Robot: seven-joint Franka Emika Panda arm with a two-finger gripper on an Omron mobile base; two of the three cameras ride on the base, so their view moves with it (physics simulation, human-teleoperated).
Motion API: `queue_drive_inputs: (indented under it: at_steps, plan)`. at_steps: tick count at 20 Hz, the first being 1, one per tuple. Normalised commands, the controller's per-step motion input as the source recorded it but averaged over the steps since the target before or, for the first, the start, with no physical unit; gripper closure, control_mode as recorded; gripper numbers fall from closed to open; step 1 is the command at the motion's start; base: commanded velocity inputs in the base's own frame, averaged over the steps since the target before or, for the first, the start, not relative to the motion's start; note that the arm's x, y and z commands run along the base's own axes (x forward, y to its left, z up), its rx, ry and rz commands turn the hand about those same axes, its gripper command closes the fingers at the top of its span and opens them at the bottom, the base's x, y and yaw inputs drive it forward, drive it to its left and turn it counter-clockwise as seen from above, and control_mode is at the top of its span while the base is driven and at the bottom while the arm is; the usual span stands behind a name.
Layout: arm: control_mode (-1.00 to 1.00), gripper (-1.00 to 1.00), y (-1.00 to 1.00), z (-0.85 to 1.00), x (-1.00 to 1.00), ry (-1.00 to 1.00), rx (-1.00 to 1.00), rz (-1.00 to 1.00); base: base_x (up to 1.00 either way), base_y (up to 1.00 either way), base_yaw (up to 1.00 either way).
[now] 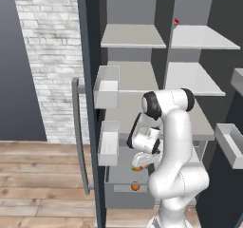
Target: Take the carrot and tangerine from the fridge shelf and place them in the freezer drawer to begin freezing them.
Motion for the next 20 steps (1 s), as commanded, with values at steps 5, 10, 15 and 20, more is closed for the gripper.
queue_drive_inputs:
  at_steps: [5,10,15,20]
  plan:
    - [-1.00,1.00,0.01,-0.53,0.33,0.01,0.00,0.00,0.00,0.00,0.00]
    - [-1.00,1.00,0.06,-0.62,0.27,0.04,0.00,0.00,0.00,0.00,0.00]
    - [-1.00,1.00,0.23,-0.77,-0.14,0.01,0.00,0.04,0.00,0.00,0.00]
    - [-1.00,1.00,0.27,-0.75,-0.38,0.01,0.00,0.04,0.00,0.00,0.00]
